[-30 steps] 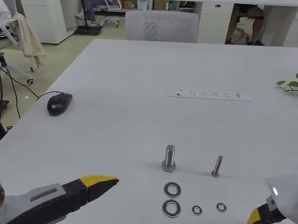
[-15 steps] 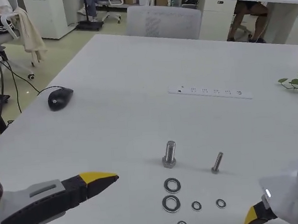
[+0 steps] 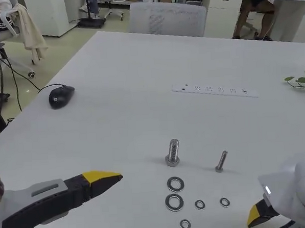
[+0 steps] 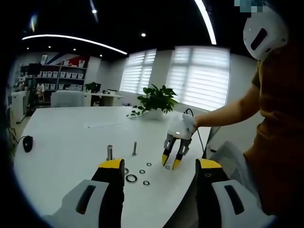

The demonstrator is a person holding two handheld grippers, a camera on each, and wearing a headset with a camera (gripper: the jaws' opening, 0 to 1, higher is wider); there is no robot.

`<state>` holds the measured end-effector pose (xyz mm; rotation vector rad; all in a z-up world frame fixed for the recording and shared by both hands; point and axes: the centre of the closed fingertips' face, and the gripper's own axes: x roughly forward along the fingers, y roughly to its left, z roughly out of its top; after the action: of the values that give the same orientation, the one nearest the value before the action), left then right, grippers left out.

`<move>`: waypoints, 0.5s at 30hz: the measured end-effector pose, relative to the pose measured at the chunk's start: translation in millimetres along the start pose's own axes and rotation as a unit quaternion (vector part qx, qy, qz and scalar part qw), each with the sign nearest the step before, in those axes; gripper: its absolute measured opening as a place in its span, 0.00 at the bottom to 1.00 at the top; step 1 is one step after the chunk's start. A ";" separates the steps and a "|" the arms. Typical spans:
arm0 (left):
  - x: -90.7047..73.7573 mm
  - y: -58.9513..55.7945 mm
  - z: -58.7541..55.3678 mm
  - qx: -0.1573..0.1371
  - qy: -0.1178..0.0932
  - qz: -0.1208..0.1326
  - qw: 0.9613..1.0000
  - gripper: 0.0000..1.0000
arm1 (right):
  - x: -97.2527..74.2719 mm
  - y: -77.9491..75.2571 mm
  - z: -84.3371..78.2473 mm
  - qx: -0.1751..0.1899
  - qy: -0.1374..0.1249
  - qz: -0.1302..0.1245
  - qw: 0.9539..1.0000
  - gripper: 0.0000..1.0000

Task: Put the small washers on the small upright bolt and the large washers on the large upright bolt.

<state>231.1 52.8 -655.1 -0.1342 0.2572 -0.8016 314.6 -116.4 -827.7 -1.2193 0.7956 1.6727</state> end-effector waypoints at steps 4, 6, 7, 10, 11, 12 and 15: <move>0.2 -0.2 0.3 0.001 0.002 -0.001 1.000 0.60 | 0.4 -2.2 0.1 0.004 0.000 -0.004 1.000 0.20; 0.4 -0.2 -0.2 0.001 0.004 -0.001 1.000 0.59 | 0.7 -3.1 -0.1 0.006 0.001 -0.004 1.000 0.19; 0.5 -0.6 -1.0 0.005 0.007 -0.001 1.000 0.59 | 0.8 -2.8 -0.1 0.001 0.003 -0.004 1.000 0.19; 0.3 -1.7 -0.4 0.004 0.005 -0.002 1.000 0.59 | 0.7 -2.4 0.1 0.001 0.006 -0.005 1.000 0.19; 0.2 -1.7 -0.1 0.004 0.004 -0.002 1.000 0.59 | 0.6 -2.6 -0.3 0.000 0.006 -0.005 1.000 0.19; 0.0 -1.7 0.1 0.004 0.003 -0.001 1.000 0.59 | 0.7 -2.3 -0.4 0.001 0.007 -0.005 1.000 0.17; -0.4 -1.4 -0.5 0.005 0.005 0.000 1.000 0.59 | 1.0 -2.3 -0.3 -0.002 0.007 -0.008 1.000 0.15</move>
<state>229.8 52.1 -655.3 -0.1211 0.2617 -0.8030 316.7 -115.5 -828.7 -1.2377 0.7890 1.6548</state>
